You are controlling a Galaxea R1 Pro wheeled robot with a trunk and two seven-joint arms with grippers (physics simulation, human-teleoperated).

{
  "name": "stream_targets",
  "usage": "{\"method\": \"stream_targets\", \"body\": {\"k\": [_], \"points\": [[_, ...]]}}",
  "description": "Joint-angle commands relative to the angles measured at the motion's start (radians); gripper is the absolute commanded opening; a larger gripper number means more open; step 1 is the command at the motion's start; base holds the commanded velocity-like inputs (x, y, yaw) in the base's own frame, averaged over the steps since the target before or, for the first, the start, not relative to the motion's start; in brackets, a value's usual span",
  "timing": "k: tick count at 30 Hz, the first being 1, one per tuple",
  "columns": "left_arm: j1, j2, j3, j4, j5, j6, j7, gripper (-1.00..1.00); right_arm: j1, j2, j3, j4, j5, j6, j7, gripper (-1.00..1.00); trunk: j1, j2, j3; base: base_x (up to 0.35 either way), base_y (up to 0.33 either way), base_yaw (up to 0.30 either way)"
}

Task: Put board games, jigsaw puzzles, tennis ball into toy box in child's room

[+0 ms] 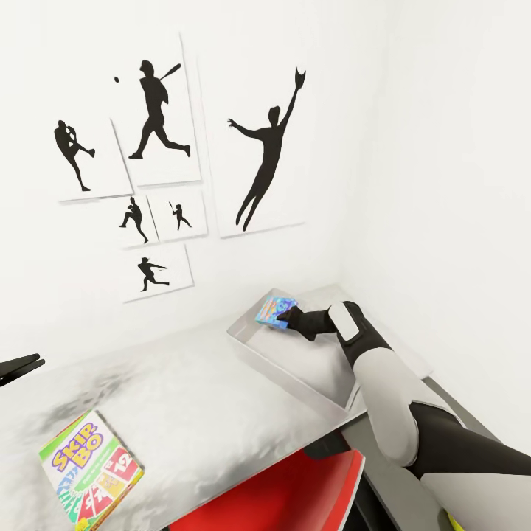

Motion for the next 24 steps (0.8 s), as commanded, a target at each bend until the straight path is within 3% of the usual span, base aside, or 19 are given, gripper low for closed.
{"method": "stream_targets", "body": {"k": [1, 12, 24], "points": [[-0.001, 0.000, 0.000, 0.000, -0.002, 0.011, -0.005, 1.00, -0.001, 0.001, -0.007, -0.001, 0.001, 0.005, -0.001, -1.00, 0.001, -0.002, -0.002, 0.000, 0.000, 0.000], [-0.001, 0.001, 0.000, 0.000, -0.001, 0.011, -0.005, 1.00, -0.001, 0.001, -0.007, -0.001, 0.001, 0.005, -0.001, -1.00, 0.001, -0.002, -0.003, 0.000, 0.000, 0.000], [-0.001, 0.001, 0.000, 0.000, -0.001, 0.011, -0.005, 1.00, -0.001, 0.001, -0.009, -0.002, 0.001, 0.005, 0.002, -1.00, 0.001, -0.002, -0.020, 0.000, 0.000, 0.000]]}}
